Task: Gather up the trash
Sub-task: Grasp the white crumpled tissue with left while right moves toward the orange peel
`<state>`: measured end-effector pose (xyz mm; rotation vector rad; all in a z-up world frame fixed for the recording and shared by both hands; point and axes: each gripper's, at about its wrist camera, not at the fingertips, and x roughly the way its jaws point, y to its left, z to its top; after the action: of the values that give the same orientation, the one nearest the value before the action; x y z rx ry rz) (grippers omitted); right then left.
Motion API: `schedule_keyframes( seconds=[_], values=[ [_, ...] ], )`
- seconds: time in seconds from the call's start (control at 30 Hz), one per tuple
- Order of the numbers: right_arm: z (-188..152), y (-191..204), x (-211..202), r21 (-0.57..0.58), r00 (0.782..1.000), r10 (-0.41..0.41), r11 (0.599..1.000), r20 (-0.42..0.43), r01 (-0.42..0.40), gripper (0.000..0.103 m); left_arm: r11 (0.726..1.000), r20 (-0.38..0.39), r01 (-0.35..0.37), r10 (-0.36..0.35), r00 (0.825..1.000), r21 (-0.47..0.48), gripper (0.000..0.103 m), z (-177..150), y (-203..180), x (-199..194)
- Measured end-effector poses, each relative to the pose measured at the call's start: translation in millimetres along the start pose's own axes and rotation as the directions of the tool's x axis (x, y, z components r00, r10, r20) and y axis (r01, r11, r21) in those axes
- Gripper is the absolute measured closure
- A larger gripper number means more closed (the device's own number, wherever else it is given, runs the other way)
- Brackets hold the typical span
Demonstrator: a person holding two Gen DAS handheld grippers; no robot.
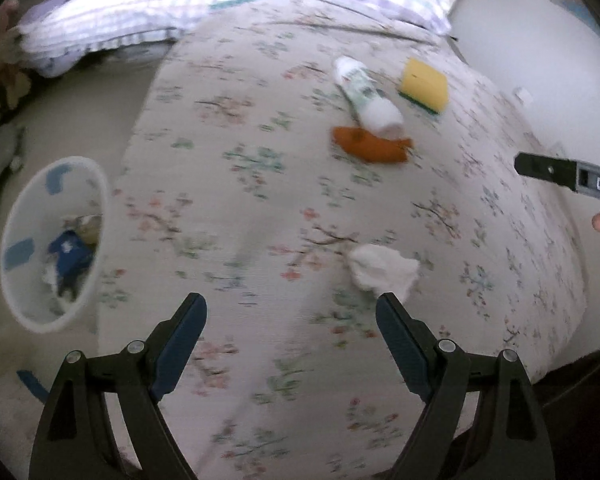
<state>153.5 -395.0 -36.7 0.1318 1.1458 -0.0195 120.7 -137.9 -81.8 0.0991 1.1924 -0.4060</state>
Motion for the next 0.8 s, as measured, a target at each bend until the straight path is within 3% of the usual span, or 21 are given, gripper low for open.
schedule_keyframes(
  seconds=[0.3,0.37,0.47,0.53,0.63,0.8],
  values=[
    [-9,-24,0,0.016,1.000,-0.018,1.000,-0.013,0.018,0.025,0.993,0.035,0.109,-0.111,0.993,0.036,0.015,5,-26,12],
    [-11,-28,0,0.021,1.000,-0.022,1.000,-0.013,0.022,0.025,0.992,0.036,0.122,-0.124,0.992,0.041,0.021,8,-30,15],
    [-12,-34,-1,0.033,1.000,-0.025,0.999,-0.015,0.025,0.026,0.993,0.018,0.111,-0.112,0.994,0.049,0.039,9,-35,23],
    [-13,-36,-1,0.037,1.000,-0.027,0.999,-0.015,0.027,0.026,0.993,0.003,0.102,-0.102,0.995,0.056,0.060,9,-36,28],
    [-14,-41,0,0.043,0.999,-0.031,0.999,-0.018,0.032,0.026,0.993,0.006,0.091,-0.091,0.996,0.070,0.082,9,-38,29],
    [-13,-44,3,0.054,0.999,-0.030,0.998,-0.024,0.031,0.026,0.994,0.035,0.095,-0.097,0.995,0.051,0.087,14,-31,17]
  ],
)
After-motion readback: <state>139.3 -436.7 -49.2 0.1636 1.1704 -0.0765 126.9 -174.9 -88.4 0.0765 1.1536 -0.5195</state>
